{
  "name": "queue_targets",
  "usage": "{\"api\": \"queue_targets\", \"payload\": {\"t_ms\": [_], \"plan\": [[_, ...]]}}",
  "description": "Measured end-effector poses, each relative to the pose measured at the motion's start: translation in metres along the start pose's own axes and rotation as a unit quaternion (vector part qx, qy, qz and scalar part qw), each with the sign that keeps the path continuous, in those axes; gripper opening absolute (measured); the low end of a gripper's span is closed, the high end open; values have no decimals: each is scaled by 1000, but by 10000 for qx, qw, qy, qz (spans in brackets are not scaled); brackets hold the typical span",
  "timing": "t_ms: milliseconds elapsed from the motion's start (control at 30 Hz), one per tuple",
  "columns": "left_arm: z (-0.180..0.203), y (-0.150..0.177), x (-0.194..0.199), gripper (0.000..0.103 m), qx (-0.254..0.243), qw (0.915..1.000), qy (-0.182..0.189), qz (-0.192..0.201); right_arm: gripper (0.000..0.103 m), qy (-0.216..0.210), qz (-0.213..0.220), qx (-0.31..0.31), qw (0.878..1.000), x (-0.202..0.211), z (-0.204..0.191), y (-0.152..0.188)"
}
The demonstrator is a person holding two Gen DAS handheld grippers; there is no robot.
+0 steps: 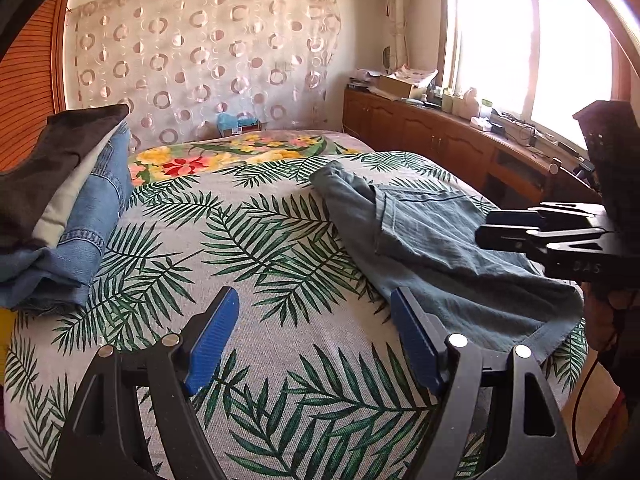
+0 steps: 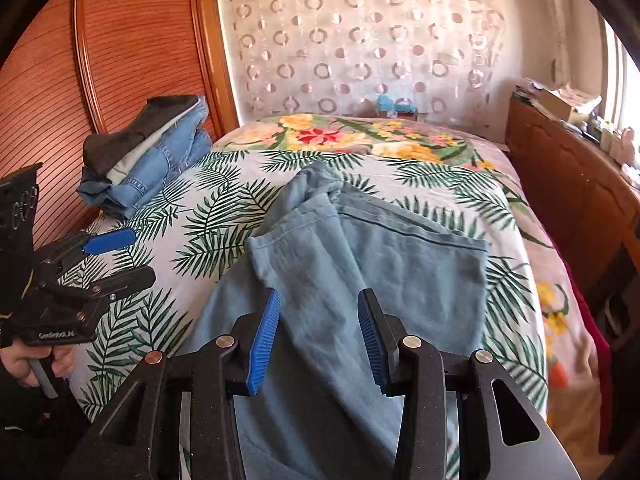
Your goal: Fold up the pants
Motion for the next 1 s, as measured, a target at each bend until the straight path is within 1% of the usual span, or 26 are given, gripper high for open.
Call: {"api": "queue_targets", "payload": {"t_ms": [100, 233, 367, 533, 567, 600, 633, 667, 700, 733, 800, 933, 1000], "plan": [[-1, 1, 1, 79, 31, 10000, 3, 14, 42, -2, -135, 92, 9999, -14, -8, -8], [-5, 2, 6, 79, 70, 10000, -10, 51, 42, -129, -333, 189, 9992, -36, -21, -17], [-9, 3, 10, 79, 137, 9999, -22, 78, 42, -188, -548, 280, 9979, -55, -27, -21], [-12, 6, 10, 79, 218, 9997, 10, 71, 42, -186, -685, 523, 9961, -73, -40, -24], [-11, 6, 9, 79, 216, 9997, 16, 60, 40, -171, -703, 571, 9957, -76, -43, -25], [-10, 7, 8, 79, 211, 9998, 29, 48, 32, -146, -725, 621, 9953, -80, -45, -26], [-9, 7, 8, 79, 205, 9998, 41, 43, 29, -117, -764, 665, 9948, -83, -46, -26], [-7, 7, 8, 79, 197, 9998, 60, 36, 18, -81, -800, 705, 9943, -88, -46, -27], [-6, 8, 7, 79, 194, 9998, 78, 29, 4, -68, -838, 727, 9938, -92, -46, -27], [-3, 9, 7, 79, 188, 9998, 116, 20, 3, -72, -866, 734, 9935, -94, -47, -27], [4, 11, 7, 79, 141, 9997, 189, -5, 3, -171, -778, 692, 9944, -89, -45, -32], [18, 13, 4, 79, 32, 9995, 318, -68, 2, -333, -378, 462, 9977, -65, -32, -48], [24, 12, 4, 79, -26, 9993, 374, -80, 2, -272, -235, 455, 9983, -56, -22, -55]]}}
Point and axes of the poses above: each gripper's, at about its wrist camera, not at the fingertips, and x roughly against the way its jaws point, z to its right, y to its underside, the point moved 4 cm from there along -x, roughly the way its jaws point, and after that the axes turned 13 degrees about -x, right-handed, at the moved point
